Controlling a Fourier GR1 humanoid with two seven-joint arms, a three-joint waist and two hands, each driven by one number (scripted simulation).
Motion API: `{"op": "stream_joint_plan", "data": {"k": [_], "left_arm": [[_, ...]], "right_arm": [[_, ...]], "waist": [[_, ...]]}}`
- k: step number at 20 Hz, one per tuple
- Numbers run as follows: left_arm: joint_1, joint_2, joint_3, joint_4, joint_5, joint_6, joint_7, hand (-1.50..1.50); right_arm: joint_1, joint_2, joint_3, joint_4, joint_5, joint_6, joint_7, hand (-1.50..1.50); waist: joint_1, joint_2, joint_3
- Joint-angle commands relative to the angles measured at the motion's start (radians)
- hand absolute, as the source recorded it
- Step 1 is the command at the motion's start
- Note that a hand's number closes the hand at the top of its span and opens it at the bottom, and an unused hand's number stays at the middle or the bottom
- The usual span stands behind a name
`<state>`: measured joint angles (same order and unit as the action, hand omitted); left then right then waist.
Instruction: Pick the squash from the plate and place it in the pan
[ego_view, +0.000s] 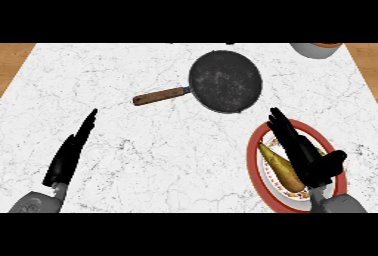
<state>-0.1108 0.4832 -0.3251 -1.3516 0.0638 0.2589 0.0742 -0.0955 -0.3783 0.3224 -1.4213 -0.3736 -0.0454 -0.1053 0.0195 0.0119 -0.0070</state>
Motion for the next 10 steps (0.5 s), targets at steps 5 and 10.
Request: {"op": "stream_joint_plan", "data": {"k": [5, 10], "left_arm": [[-0.052, 0.054, 0.132, 0.051, 0.046, 0.027, 0.068, 0.00], [-0.011, 0.038, 0.179, 0.093, 0.088, 0.048, 0.081, 0.00]], "right_arm": [[-0.198, -0.142, 0.139, -0.161, -0.027, 0.455, -0.030, -1.50], [-0.199, -0.265, -0.122, -0.055, 0.212, 0.153, -0.199, 1.50]], "waist": [[0.038, -0.012, 0.008], [-0.028, -0.010, 0.008]]}}
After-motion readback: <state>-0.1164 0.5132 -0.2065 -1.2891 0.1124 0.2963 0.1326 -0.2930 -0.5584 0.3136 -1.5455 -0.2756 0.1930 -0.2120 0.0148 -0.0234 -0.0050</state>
